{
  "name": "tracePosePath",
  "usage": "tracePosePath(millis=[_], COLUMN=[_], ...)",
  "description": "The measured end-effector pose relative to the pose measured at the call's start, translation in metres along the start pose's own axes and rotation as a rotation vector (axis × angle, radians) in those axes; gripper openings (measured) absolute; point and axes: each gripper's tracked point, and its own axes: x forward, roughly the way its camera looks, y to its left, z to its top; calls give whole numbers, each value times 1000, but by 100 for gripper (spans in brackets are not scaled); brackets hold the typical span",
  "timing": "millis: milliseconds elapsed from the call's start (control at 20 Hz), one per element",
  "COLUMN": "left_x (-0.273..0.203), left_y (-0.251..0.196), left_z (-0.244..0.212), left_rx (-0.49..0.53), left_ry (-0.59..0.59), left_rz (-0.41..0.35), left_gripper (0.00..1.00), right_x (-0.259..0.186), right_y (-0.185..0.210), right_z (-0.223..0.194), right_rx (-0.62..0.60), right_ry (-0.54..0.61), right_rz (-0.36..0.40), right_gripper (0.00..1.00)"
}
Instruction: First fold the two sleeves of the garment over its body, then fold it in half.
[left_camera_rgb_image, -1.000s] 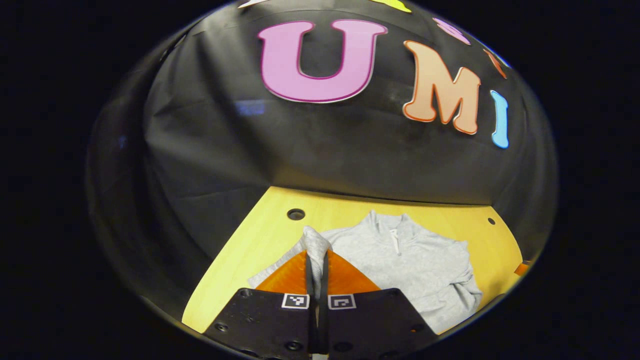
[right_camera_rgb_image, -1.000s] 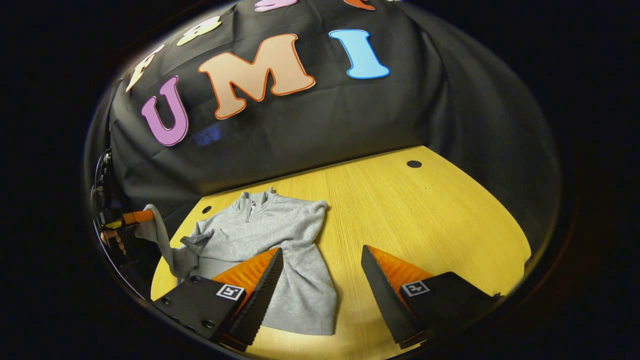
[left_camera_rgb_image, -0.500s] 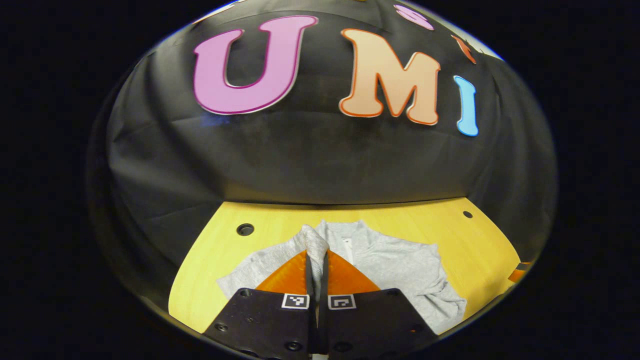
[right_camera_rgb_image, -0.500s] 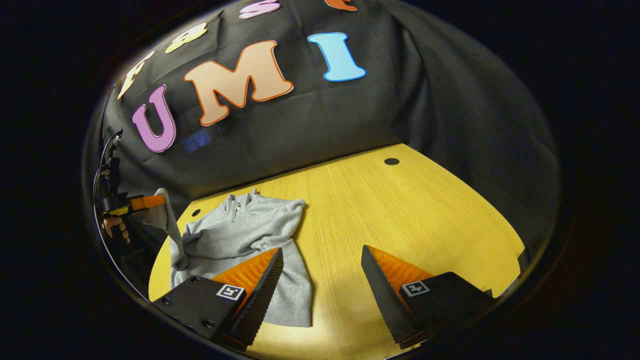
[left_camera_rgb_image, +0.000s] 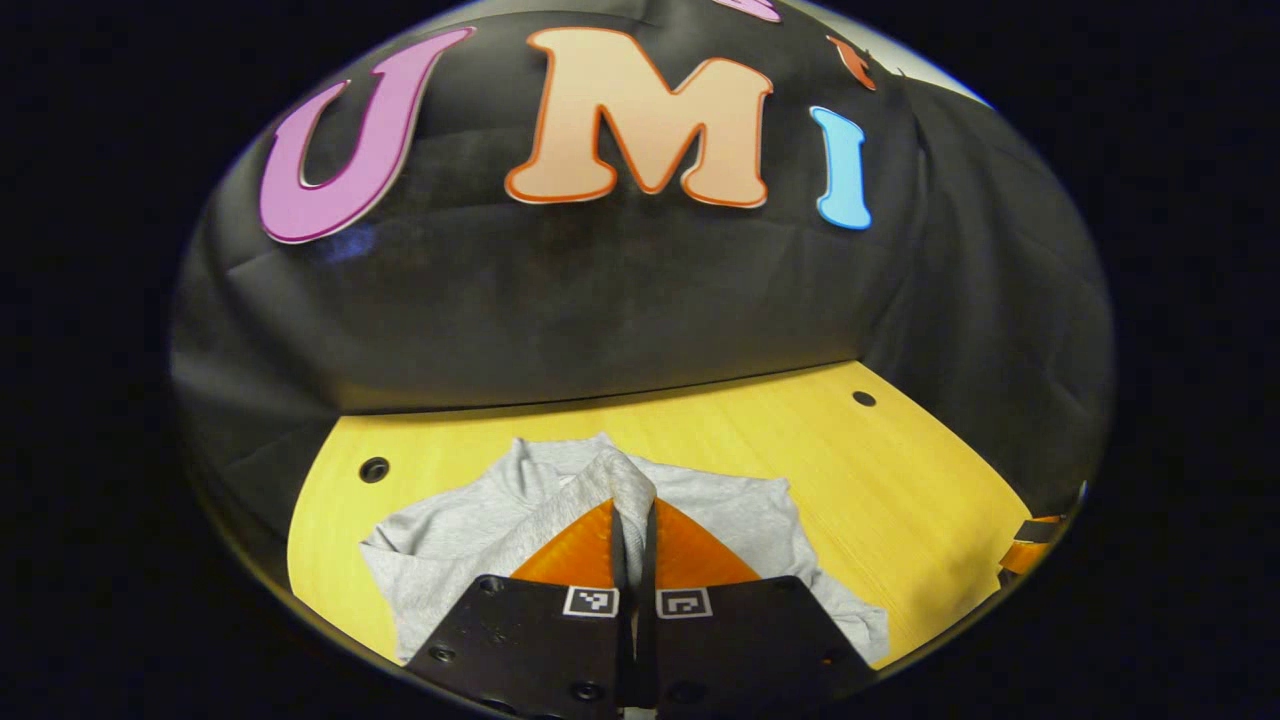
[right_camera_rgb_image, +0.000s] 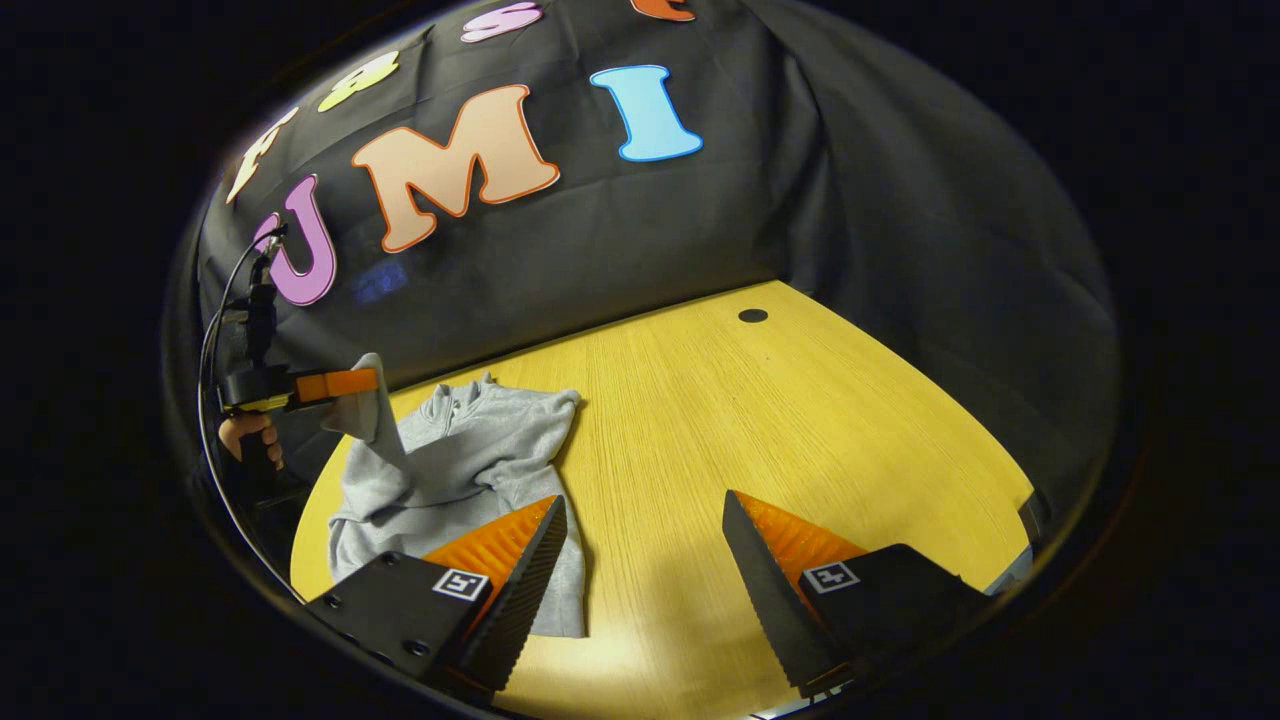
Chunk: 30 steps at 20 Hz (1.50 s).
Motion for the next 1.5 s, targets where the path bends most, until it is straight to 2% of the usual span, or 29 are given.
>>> tracePosePath(millis=[50, 100, 400, 450, 600, 650, 700, 750, 800, 850, 900, 950, 1000, 1050, 1100, 1150, 1300, 1350, 1450, 1500], left_x=[7, 14, 43, 46, 47, 45, 40, 39, 33, 27, 19, 14, 6, -2, -12, -21, -50, -56, -75, -83], left_y=[-9, -17, -35, -38, -59, -67, -71, -73, -70, -70, -65, -57, -48, -40, -29, -16, 22, 33, 55, 66], left_z=[-2, -3, -32, -36, -44, -43, -37, -29, -21, -17, -15, -17, -17, -19, -21, -25, -42, -48, -61, -69], left_rx=[3, -1, -60, -70, -84, -82, -75, -66, -56, -50, -44, -38, -35, -35, -35, -33, -10, -8, -25, -38], left_ry=[6, 10, 63, 77, 106, 103, 73, 38, 5, -17, -26, -30, -39, -42, -50, -54, -53, -50, -37, -32], left_rz=[-16, -35, -47, -55, -129, -159, -175, -184, -180, -180, -165, -151, -136, -122, -103, -81, -14, 5, 40, 58], left_gripper=[0, 0, 0, 3, 7, 20, 35, 51, 65, 75, 89, 95, 95, 95, 95, 95, 95, 95, 94, 95], right_x=[-1, -2, -6, -6, -4, -3, -2, 0, 2, 3, 6, 9, 11, 15, 17, 21, 29, 32, 38, 41], right_y=[-2, -4, -4, -3, 5, 9, 14, 19, 25, 31, 37, 45, 51, 57, 63, 68, 83, 88, 98, 101], right_z=[-2, -4, -17, -19, -23, -25, -26, -27, -28, -28, -27, -26, -25, -26, -27, -27, -28, -29, -30, -30], right_rx=[1, -1, 1, -2, -20, -21, -21, -23, -30, -40, -50, -58, -63, -69, -73, -79, -95, -101, -113, -117], right_ry=[3, 6, 30, 37, 48, 53, 57, 63, 67, 66, 66, 64, 64, 66, 67, 67, 75, 76, 80, 82], right_rz=[-1, -3, 0, 3, 15, 24, 34, 43, 53, 62, 74, 88, 97, 107, 117, 126, 149, 156, 165, 168], right_gripper=[98, 94, 94, 94, 94, 94, 98, 94, 94, 98, 94, 94, 98, 98, 94, 98, 98, 94, 94, 98])
